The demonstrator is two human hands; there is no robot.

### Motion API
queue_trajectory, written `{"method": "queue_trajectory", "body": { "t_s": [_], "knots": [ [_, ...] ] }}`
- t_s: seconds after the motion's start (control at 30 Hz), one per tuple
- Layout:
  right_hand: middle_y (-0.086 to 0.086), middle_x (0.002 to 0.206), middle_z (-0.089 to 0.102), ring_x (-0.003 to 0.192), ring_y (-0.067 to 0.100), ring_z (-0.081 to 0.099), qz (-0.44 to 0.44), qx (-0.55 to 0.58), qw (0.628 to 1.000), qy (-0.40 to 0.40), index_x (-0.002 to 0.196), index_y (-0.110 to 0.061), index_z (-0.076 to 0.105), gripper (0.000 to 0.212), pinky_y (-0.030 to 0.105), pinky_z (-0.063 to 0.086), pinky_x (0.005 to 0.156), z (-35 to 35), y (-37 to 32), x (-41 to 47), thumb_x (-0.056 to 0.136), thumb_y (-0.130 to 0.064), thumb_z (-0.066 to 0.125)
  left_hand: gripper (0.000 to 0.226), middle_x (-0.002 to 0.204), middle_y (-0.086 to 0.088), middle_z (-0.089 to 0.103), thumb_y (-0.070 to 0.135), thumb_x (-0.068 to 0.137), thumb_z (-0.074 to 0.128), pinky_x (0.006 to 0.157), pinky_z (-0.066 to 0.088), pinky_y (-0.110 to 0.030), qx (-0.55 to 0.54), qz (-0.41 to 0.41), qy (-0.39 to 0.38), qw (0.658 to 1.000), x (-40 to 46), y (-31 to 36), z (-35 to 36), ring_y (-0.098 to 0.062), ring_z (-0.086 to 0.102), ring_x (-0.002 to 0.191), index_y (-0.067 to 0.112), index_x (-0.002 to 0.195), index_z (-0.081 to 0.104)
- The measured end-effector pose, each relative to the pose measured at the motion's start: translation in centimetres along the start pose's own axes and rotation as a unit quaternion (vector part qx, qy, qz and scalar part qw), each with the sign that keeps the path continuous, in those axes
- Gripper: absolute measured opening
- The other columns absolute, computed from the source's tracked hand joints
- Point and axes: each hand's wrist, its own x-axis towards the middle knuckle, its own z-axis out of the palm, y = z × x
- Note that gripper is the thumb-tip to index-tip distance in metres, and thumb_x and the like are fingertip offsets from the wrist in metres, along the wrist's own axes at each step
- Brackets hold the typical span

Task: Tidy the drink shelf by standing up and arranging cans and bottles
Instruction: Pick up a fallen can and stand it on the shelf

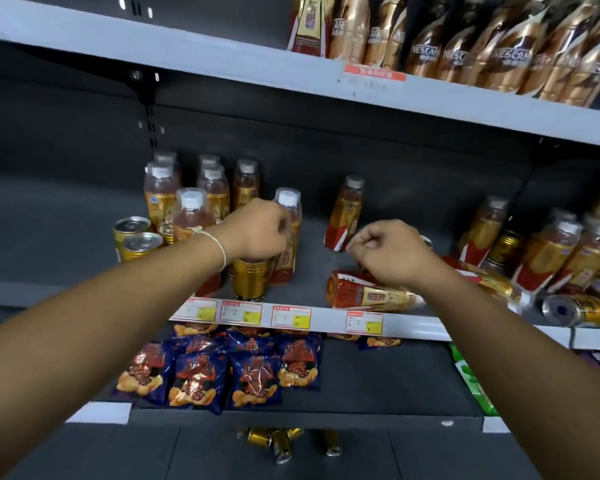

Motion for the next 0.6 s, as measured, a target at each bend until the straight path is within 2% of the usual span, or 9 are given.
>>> {"method": "queue_trajectory", "body": {
  "t_s": [0.07,0.13,0.23,0.33,0.4,0.47,0.53,0.6],
  "knots": [
    [-0.014,0.064,0.067,0.065,-0.004,0.062,0.002,0.008,1.000,-0.006,0.081,-0.020,0.074,0.013,0.009,0.039,0.048,1.0,-0.3,1.0,0.090,-0.027,0.070,0.021,0.089,-0.009,0.070,0.024,0.088,0.052,0.069,0.049,-0.028,-0.007,-0.006,0.016,1.000,0.7,-0.7,0.0,-0.027,0.065,0.086,0.013,0.087,0.070],
    [-0.013,0.077,0.069,0.076,0.002,0.063,-0.001,-0.002,1.000,-0.018,0.086,-0.020,0.075,0.011,0.018,0.047,0.060,2.2,-0.7,1.7,0.092,-0.028,0.069,0.014,0.080,-0.005,0.066,0.021,0.084,0.053,0.064,0.052,-0.032,-0.014,-0.035,0.013,0.999,0.9,-1.3,0.1,-0.026,0.063,0.078,0.016,0.076,0.064],
    [-0.011,0.081,0.069,0.079,0.005,0.064,-0.018,0.009,0.999,-0.037,0.090,-0.019,0.075,0.010,0.019,0.050,0.066,4.3,-1.6,2.6,0.091,-0.028,0.070,0.014,0.071,0.000,0.056,0.020,0.082,0.054,0.049,0.041,-0.026,0.020,-0.087,-0.014,0.996,1.1,-2.2,0.1,-0.017,0.056,0.065,0.018,0.069,0.057],
    [-0.010,0.075,0.065,0.075,0.006,0.062,-0.046,0.026,0.996,-0.076,0.086,-0.017,0.072,0.009,0.022,0.050,0.067,6.8,-2.8,3.1,0.088,-0.025,0.074,0.015,0.074,-0.002,0.058,0.021,0.086,0.052,0.045,0.036,-0.024,0.034,-0.117,-0.056,0.991,1.2,-2.9,-0.2,-0.014,0.056,0.063,0.017,0.073,0.059],
    [-0.005,0.066,0.064,0.065,0.009,0.059,-0.063,0.036,0.991,-0.110,0.077,-0.014,0.069,0.017,0.026,0.049,0.064,8.4,-3.4,3.3,0.086,-0.025,0.077,0.016,0.080,-0.004,0.063,0.021,0.088,0.050,0.046,0.041,-0.024,0.035,-0.136,-0.073,0.987,0.9,-3.3,-0.4,-0.016,0.061,0.066,0.015,0.081,0.062],
    [-0.003,0.059,0.063,0.057,0.006,0.057,-0.071,0.047,0.987,-0.139,0.071,-0.015,0.066,0.022,0.022,0.047,0.058,9.9,-3.6,3.4,0.082,-0.027,0.080,0.022,0.087,-0.006,0.065,0.019,0.090,0.047,0.056,0.048,-0.028,0.034,-0.148,-0.077,0.985,0.6,-3.5,-0.5,-0.019,0.063,0.075,0.008,0.090,0.065],
    [-0.003,0.064,0.069,0.059,0.000,0.061,-0.063,0.046,0.985,-0.156,0.075,-0.016,0.069,0.025,0.015,0.044,0.050,11.5,-3.5,3.4,0.078,-0.036,0.083,0.024,0.089,-0.004,0.060,0.020,0.093,0.045,0.066,0.044,-0.030,0.043,-0.168,-0.064,0.983,0.1,-3.7,0.0,-0.020,0.058,0.082,0.005,0.096,0.064],
    [-0.012,0.061,0.067,0.058,-0.001,0.061,-0.057,0.040,0.986,-0.150,0.069,-0.024,0.066,0.029,0.016,0.039,0.047,13.1,-3.3,3.4,0.073,-0.046,0.084,0.025,0.092,-0.005,0.057,0.022,0.096,0.044,0.069,0.041,-0.030,0.022,-0.196,-0.065,0.978,-0.2,-4.2,0.7,-0.025,0.058,0.091,0.008,0.103,0.064]
  ]
}}
